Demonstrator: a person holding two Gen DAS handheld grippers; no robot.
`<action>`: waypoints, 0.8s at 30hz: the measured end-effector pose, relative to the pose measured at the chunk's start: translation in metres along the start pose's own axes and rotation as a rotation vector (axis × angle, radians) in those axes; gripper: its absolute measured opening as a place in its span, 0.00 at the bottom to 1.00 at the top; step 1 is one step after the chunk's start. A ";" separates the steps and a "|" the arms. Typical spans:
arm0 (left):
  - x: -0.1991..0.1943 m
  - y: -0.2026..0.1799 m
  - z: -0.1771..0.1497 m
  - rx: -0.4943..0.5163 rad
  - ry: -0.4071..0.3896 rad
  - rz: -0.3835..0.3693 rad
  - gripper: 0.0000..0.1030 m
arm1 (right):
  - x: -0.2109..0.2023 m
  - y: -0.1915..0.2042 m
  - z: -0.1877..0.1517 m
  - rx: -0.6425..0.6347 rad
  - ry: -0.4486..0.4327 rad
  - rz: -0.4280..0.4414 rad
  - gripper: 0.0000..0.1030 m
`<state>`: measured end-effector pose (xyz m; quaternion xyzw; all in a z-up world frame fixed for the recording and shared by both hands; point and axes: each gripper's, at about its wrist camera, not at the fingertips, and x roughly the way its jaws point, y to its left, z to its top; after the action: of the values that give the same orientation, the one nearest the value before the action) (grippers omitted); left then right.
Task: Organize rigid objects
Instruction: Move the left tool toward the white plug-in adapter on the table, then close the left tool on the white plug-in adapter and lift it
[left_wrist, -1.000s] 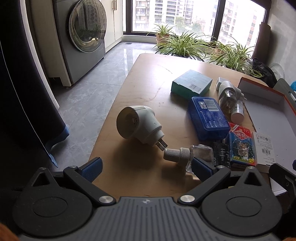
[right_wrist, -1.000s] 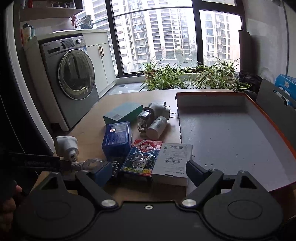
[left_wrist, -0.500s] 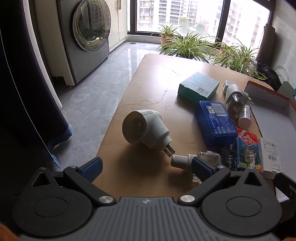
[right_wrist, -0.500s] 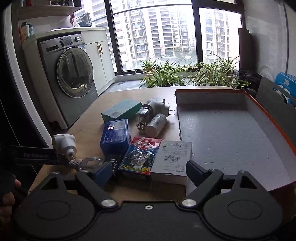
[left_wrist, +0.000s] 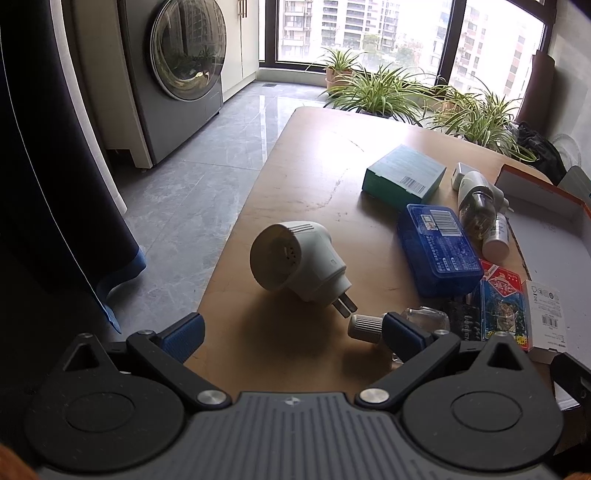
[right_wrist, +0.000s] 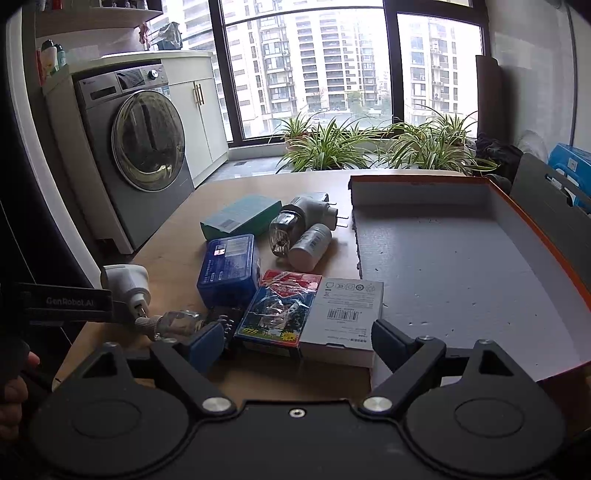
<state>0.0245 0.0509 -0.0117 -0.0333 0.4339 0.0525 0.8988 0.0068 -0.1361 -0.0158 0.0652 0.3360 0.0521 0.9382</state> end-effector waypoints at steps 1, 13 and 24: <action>0.000 0.000 0.000 -0.001 0.000 0.000 1.00 | 0.000 0.000 0.000 0.001 -0.001 0.000 0.99; 0.009 0.007 0.005 -0.031 0.003 0.016 1.00 | 0.005 -0.001 0.001 0.003 0.011 -0.002 0.99; 0.047 0.008 0.031 -0.097 0.005 0.066 1.00 | 0.007 -0.004 0.002 0.005 0.012 -0.014 0.99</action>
<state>0.0764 0.0656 -0.0291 -0.0628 0.4339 0.1030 0.8929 0.0136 -0.1396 -0.0195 0.0648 0.3422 0.0450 0.9363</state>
